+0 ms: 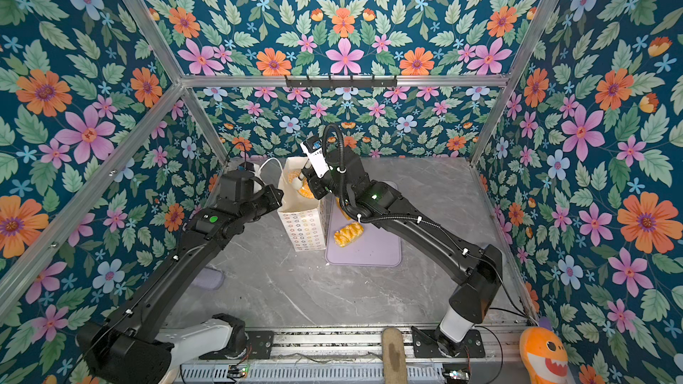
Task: Pack bread into a paper bag
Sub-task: Place the bread in the paper bag.
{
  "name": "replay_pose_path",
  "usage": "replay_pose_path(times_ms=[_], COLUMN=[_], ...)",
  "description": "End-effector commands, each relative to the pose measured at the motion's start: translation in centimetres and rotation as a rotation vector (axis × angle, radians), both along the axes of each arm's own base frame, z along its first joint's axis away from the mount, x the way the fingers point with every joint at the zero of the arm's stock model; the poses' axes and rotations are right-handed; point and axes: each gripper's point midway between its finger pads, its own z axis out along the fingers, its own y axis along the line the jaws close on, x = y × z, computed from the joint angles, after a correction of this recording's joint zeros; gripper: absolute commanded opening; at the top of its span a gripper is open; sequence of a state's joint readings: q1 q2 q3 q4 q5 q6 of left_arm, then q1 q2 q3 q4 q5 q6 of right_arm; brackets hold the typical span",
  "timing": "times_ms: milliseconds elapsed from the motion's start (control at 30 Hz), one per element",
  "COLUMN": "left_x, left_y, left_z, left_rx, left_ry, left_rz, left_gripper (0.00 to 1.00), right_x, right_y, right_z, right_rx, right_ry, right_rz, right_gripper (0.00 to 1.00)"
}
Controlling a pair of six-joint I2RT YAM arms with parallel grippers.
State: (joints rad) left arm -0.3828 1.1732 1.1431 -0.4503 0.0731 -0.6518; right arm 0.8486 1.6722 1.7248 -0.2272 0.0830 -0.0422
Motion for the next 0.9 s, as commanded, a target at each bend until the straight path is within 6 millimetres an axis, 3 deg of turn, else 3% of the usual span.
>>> replay_pose_path(times_ms=[0, 433, 600, 867], left_x=[0.0, 0.2, 0.2, 0.2], left_y=[0.1, -0.2, -0.3, -0.2], left_z=[-0.1, -0.5, -0.6, -0.5], left_rx=[0.010, 0.009, 0.013, 0.019], left_ry=[0.001, 0.009, 0.013, 0.015], left_rz=[-0.002, -0.012, -0.016, -0.019], left_gripper=[0.13, 0.12, 0.20, 0.19], right_x=[0.6, 1.4, 1.8, 2.5], right_y=[0.6, 2.3, 2.9, 4.0], right_z=[-0.5, -3.8, -5.1, -7.1], right_rx=[-0.007, -0.102, -0.129, -0.149], right_ry=[-0.003, 0.031, 0.046, 0.080], right_rz=[-0.007, -0.005, -0.003, 0.006], right_gripper=[0.32, 0.32, 0.32, 0.33])
